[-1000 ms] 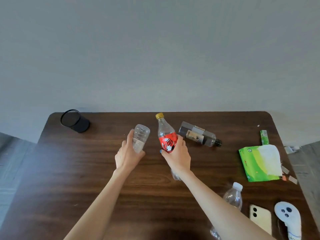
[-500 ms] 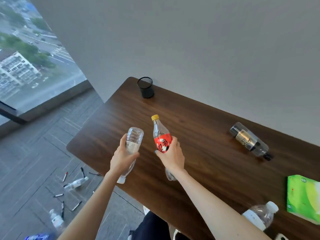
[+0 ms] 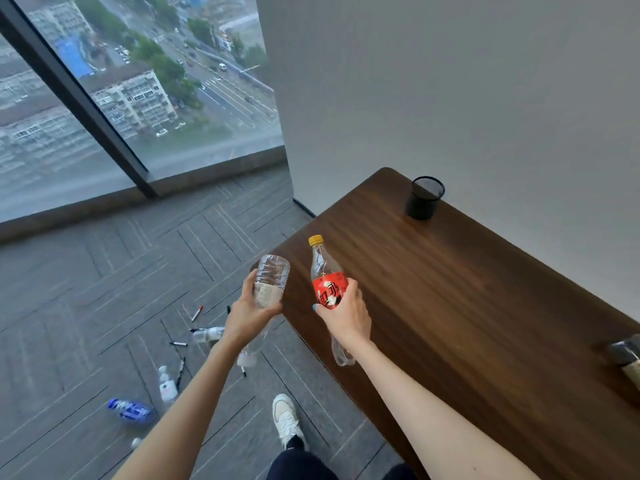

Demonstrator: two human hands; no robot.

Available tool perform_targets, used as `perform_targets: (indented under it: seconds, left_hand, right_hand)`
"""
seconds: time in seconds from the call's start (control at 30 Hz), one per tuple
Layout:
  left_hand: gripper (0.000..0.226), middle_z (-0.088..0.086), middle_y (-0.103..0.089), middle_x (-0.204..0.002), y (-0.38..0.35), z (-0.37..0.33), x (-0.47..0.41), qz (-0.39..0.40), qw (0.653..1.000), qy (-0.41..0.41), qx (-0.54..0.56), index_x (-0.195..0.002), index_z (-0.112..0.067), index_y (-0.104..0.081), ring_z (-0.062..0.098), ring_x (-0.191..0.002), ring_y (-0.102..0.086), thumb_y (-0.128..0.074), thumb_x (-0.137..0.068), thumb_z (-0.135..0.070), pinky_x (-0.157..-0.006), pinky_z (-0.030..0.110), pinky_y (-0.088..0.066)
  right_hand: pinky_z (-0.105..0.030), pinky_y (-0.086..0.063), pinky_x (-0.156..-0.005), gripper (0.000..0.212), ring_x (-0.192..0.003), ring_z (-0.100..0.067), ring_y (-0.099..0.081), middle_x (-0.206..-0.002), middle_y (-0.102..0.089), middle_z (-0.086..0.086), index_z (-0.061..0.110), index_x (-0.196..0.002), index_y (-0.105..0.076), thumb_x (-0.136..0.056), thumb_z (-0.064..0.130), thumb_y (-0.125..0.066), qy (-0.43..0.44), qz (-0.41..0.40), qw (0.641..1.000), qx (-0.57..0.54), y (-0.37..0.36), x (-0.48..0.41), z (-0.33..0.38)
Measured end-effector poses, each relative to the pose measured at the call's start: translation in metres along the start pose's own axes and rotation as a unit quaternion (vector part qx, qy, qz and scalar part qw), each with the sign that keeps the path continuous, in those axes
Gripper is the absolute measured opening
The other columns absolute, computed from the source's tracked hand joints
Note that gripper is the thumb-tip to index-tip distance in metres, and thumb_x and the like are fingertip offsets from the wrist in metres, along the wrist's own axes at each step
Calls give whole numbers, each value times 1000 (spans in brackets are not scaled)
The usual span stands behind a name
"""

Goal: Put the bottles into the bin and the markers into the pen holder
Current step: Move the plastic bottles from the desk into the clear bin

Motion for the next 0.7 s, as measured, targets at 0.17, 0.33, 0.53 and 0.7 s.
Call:
perform_targets:
  seconds: [0.17,0.33,0.53,0.7]
  left_hand:
    - [89,1,-57,-114,65,41,-68,16,1000,16,18,-144,-37,-24,26,-98,-59,-78,-74,-33,-89,39,-49]
    - [91,3,-56,-119,107,67,-122,37,998,19,55,-144,-36,-25,25,-100,-59,-80,-72,-31,-91,39,-49]
    - [95,4,-56,-122,119,72,-171,73,995,12,72,-144,-37,-22,25,-100,-61,-80,-68,-37,-91,43,-51]
    - [93,1,-55,-119,115,64,-208,95,992,14,85,-147,-32,-20,20,-95,-61,-79,-75,-34,-79,34,-51]
  right_hand:
    - [-39,-49,-94,90,-122,-25,-53,-141,-45,-5,21,-143,-23,-76,51,-75,7,9,999,36,-60,-34,76]
    - [-42,-51,-93,87,-118,-25,-55,-137,-47,-4,22,-140,-24,-75,51,-74,6,12,999,40,-101,-67,132]
    - [-42,-53,-90,84,-115,-23,-56,-134,-48,-4,22,-138,-27,-75,51,-74,-6,-1,999,50,-122,-97,161]
    - [-44,-52,-91,84,-115,-25,-57,-133,-50,-5,21,-138,-26,-75,48,-73,-28,-11,999,45,-129,-126,168]
Point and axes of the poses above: each hand's wrist, its own x-axis away from the middle knuckle, its own y-axis out of the back of the hand, z = x × y, the point moved 9 cm from there along -x, towards the middle knuckle
